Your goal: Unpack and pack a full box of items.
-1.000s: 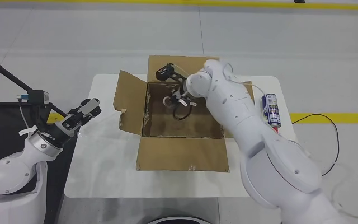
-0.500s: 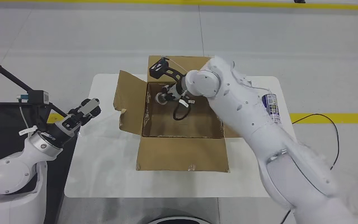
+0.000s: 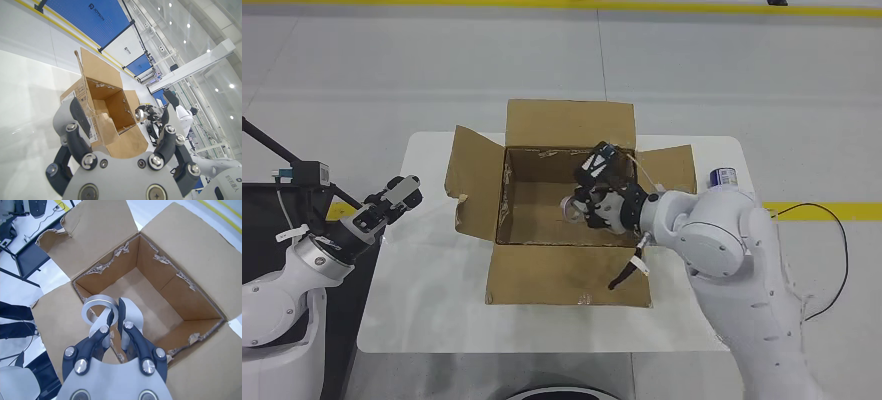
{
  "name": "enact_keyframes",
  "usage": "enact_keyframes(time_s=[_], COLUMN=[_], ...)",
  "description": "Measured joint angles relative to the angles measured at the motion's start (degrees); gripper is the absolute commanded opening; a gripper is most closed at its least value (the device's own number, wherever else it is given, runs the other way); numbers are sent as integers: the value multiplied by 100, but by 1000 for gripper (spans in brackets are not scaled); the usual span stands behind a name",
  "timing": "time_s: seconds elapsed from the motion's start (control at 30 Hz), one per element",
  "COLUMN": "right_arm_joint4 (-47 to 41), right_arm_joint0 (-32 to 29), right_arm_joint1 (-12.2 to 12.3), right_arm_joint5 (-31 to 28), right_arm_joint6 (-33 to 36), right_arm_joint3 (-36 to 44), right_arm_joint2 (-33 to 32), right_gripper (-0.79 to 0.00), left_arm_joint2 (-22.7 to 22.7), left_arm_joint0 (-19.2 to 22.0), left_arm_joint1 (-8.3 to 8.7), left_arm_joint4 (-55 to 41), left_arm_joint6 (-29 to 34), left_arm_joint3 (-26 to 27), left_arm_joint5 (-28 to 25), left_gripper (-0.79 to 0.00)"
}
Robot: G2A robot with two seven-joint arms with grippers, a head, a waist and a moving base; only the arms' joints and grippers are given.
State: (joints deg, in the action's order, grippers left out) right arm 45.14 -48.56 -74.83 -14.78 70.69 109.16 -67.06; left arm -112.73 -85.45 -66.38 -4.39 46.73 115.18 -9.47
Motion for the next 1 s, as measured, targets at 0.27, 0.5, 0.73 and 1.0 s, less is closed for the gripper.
enact_keyframes(time_s=[0.27,0.5,0.73,1.0], right_arm_joint4=[36,36,36,120], right_arm_joint0=[-75,-75,-107,-783], right_arm_joint1=[16,16,20,197], right_arm_joint5=[37,37,36,375], right_arm_joint6=[0,0,-56,-132], right_arm_joint3=[70,70,79,959], right_arm_joint2=[-73,-74,-87,-1148], right_gripper=[-785,-785,-785,-785], left_arm_joint2=[0,0,0,0], left_arm_joint0=[0,0,0,0], left_arm_joint1=[0,0,0,0], left_arm_joint4=[0,0,0,0], left_arm_joint6=[0,0,0,0], left_arm_joint3=[0,0,0,0], left_arm_joint5=[0,0,0,0], left_gripper=[0,0,0,0])
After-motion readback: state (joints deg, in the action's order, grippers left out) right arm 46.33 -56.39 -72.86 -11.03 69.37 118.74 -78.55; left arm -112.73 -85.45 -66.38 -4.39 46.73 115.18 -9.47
